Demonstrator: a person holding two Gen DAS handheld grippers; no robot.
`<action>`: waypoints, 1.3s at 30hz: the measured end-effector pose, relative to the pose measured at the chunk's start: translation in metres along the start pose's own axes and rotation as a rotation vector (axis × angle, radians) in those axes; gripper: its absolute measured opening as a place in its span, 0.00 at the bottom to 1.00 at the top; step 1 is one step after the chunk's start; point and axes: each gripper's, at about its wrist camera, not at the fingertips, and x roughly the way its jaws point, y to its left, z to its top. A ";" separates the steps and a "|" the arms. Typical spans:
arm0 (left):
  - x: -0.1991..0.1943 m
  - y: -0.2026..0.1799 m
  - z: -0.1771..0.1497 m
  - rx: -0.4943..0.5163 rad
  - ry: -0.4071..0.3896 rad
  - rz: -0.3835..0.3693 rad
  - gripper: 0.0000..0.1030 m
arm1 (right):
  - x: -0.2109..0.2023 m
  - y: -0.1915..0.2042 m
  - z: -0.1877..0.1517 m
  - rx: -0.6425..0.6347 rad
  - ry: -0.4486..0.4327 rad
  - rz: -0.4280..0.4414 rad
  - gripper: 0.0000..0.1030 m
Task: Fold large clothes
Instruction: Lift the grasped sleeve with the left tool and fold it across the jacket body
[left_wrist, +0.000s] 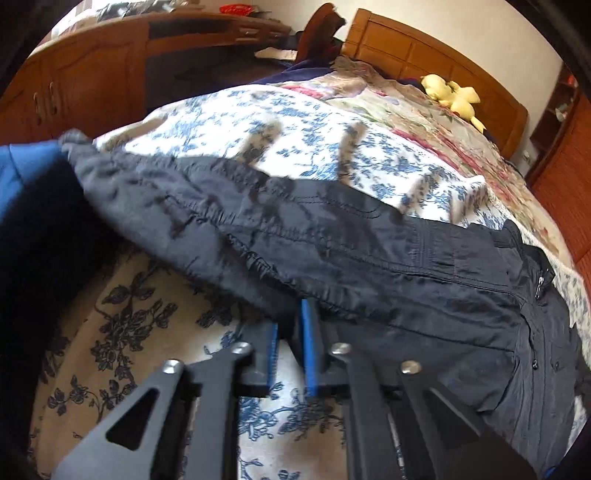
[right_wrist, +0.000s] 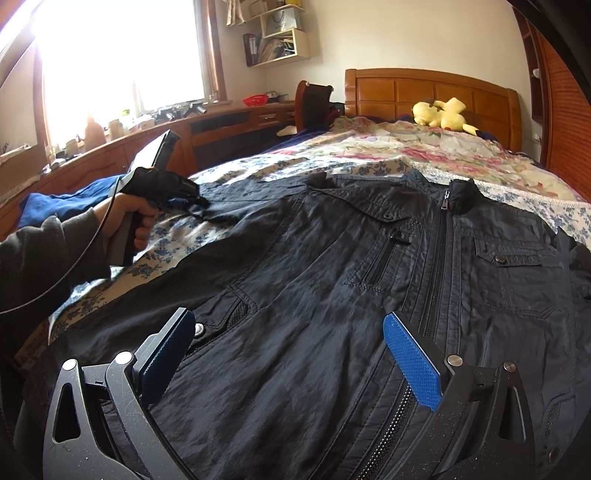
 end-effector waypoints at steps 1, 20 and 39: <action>-0.003 -0.007 0.001 0.031 -0.008 0.028 0.01 | 0.000 0.000 0.000 0.000 0.000 0.000 1.00; -0.131 -0.139 -0.036 0.408 -0.085 -0.100 0.07 | -0.004 -0.003 0.001 0.014 -0.029 0.000 1.00; -0.113 -0.051 -0.052 0.352 -0.081 -0.031 0.54 | -0.004 -0.004 -0.001 0.009 -0.027 0.003 1.00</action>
